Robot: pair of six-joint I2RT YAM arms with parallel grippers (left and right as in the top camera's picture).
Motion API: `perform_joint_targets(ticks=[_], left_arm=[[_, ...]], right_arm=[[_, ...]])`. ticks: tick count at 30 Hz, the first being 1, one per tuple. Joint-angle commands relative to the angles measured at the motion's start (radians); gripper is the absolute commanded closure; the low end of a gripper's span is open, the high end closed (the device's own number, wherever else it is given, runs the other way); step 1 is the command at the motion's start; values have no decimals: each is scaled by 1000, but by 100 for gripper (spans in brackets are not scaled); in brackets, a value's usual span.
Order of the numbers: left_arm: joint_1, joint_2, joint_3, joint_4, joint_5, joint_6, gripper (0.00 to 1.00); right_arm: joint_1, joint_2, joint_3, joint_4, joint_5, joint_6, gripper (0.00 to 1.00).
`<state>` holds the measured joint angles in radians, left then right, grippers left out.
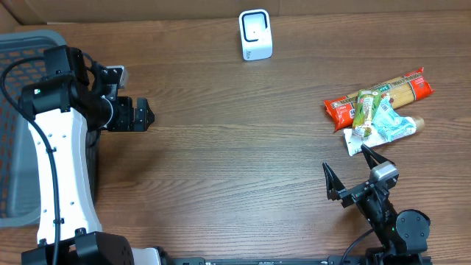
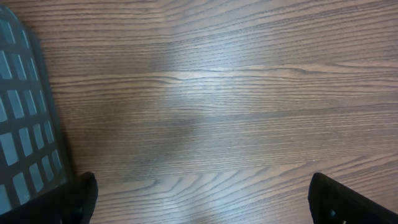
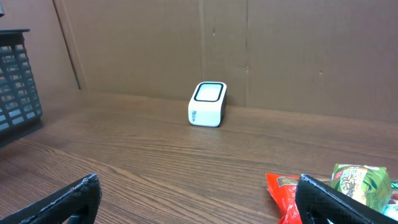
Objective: Scan the item barcode
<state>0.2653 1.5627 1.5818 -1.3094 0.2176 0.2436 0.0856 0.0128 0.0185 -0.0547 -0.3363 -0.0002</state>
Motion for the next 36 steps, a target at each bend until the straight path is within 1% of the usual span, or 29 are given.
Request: perform_joint_targets(ticks=[1,26,36], left_arm=[[-2,-7,4,2,15,22,1],[-3,-10,4,3,15,22,1],[-37,-147,4,2,15,22,0]], right_arm=[[4,-10,-11,0,2,0,0],[4,-10,-11,0,2,0,0],[4,-10,-11,0,2,0,0]])
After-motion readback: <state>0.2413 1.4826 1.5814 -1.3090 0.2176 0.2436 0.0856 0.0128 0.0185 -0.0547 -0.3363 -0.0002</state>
